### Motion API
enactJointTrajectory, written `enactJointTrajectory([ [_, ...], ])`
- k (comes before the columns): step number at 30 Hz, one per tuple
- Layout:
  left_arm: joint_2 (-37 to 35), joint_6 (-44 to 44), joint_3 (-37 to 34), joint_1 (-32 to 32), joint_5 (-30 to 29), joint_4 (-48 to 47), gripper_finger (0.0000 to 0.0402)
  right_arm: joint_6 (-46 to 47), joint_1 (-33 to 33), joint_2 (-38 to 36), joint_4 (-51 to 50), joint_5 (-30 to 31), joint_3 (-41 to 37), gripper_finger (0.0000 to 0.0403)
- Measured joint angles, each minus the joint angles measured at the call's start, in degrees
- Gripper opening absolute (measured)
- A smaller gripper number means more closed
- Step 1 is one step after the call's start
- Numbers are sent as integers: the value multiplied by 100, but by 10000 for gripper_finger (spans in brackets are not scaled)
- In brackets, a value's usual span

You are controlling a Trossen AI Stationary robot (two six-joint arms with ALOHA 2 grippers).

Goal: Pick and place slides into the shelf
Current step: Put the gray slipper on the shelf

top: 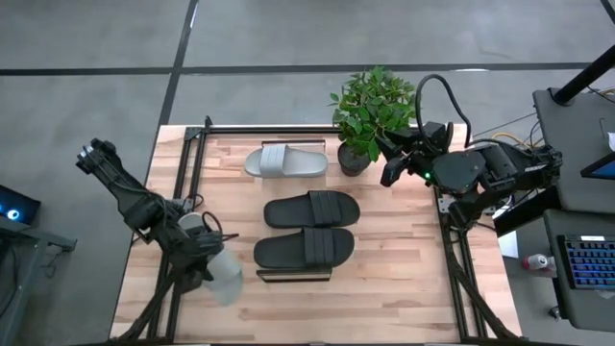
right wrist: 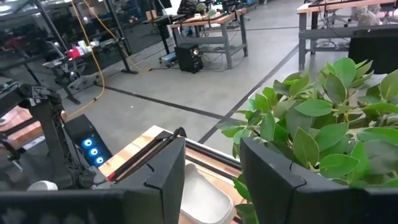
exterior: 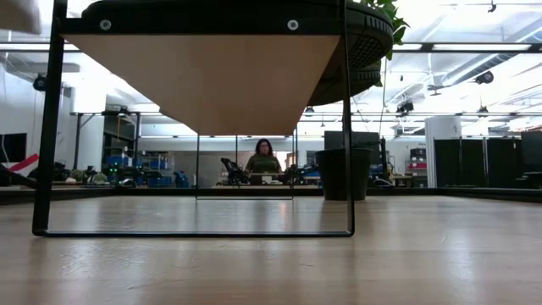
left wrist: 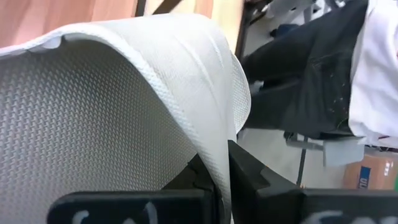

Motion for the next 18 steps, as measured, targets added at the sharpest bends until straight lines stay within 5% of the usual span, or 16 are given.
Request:
enactJointTrajectory([
  [11,782,668,922,192,-131,-98,0,9,0,0,38,-724,0,146],
  [18,1262,1142,1811,201,-129,-1073,0,69,-2,0,377,-1409,0,189],
])
